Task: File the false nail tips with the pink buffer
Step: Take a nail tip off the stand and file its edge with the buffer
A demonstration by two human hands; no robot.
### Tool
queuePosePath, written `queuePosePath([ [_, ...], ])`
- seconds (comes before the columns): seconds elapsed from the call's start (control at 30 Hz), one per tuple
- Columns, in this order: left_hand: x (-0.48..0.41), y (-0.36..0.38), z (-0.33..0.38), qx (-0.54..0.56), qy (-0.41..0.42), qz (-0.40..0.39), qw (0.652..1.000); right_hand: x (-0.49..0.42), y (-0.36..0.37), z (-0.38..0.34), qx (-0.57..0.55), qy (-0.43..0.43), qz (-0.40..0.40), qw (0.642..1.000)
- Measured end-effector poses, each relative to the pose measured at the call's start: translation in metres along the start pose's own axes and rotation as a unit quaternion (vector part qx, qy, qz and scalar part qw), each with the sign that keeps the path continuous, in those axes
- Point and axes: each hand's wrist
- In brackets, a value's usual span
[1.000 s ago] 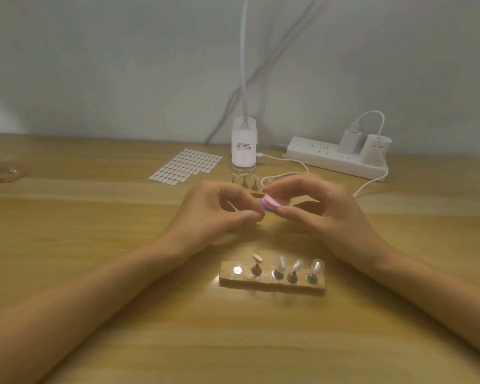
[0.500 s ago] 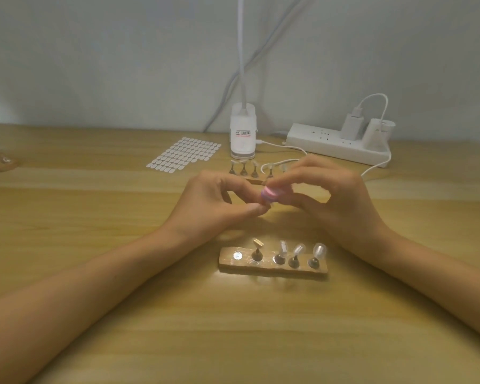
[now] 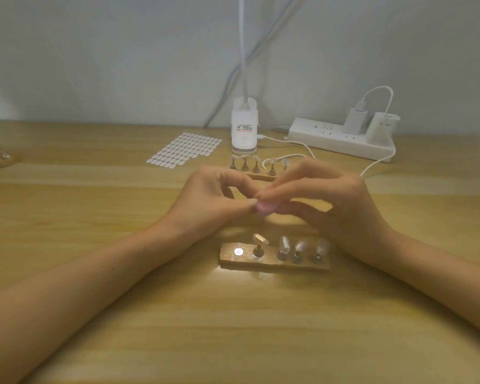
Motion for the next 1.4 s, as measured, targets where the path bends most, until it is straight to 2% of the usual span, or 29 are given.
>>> queuePosePath([
  [0.1,-0.0001,0.0003,0.0004,0.002,0.003,0.0,1.0,-0.0006,-0.0014,0.0005,0.004,0.037,0.025,0.999],
  [0.23,0.0007,0.0004,0.0004,0.013,0.009,-0.002,1.0,-0.0002,-0.0001,-0.0018,0.007,0.016,0.002,1.0],
  [0.3,0.0009,0.0003,0.0009,0.005,0.012,-0.006,1.0,-0.0008,-0.0018,-0.0022,0.003,0.042,0.027,0.999],
  [0.4,0.0006,-0.0002,0.0003,0.007,0.008,-0.007,1.0,-0.0003,-0.0003,-0.004,0.008,0.003,-0.005,1.0],
  [0.5,0.0006,0.0,0.0007,0.003,0.01,-0.006,1.0,-0.0007,-0.0007,-0.0029,0.007,0.038,0.021,0.999],
  [0.6,0.0009,0.0007,0.002,0.004,0.014,-0.009,1.0,0.0005,-0.0011,-0.002,0.005,0.014,0.003,1.0],
  [0.7,0.0016,0.0007,0.0023,0.006,0.005,-0.004,1.0,-0.0002,-0.0014,-0.0015,0.012,0.034,0.029,0.999],
  [0.8,0.0018,0.0006,0.0028,0.012,-0.009,-0.002,1.0,0.0002,0.0017,-0.0019,0.031,-0.007,0.002,0.999],
  [0.9,0.0015,0.0005,0.0025,0.012,-0.017,0.001,1.0,-0.0005,-0.0007,-0.0004,0.02,0.029,0.029,0.999],
  [1.0,0.0019,0.0004,0.0025,0.013,-0.02,-0.004,1.0,-0.0004,0.0004,-0.0009,0.03,-0.005,0.001,1.0],
  [1.13,0.0015,0.0002,0.0028,0.018,-0.017,-0.011,1.0,-0.0005,-0.0016,-0.0009,0.025,0.025,0.029,0.999],
  [1.2,0.0015,-0.0002,0.0032,0.017,-0.012,-0.013,1.0,0.0002,-0.0003,-0.0016,0.036,-0.006,0.005,0.999],
  [1.3,0.0017,-0.0002,0.0041,0.026,-0.018,-0.013,0.999,0.0,-0.001,-0.0009,0.022,0.027,0.022,0.999],
  [1.4,0.0019,-0.0001,0.004,0.028,-0.012,-0.014,0.999,0.0005,0.001,-0.0017,0.025,0.0,0.001,1.0],
])
Point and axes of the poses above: each hand's wrist, its own x-axis away from the middle knuckle, its own y-axis out of the palm, z = x × y, and after that the axes turned 9 degrees about -z, right-handed
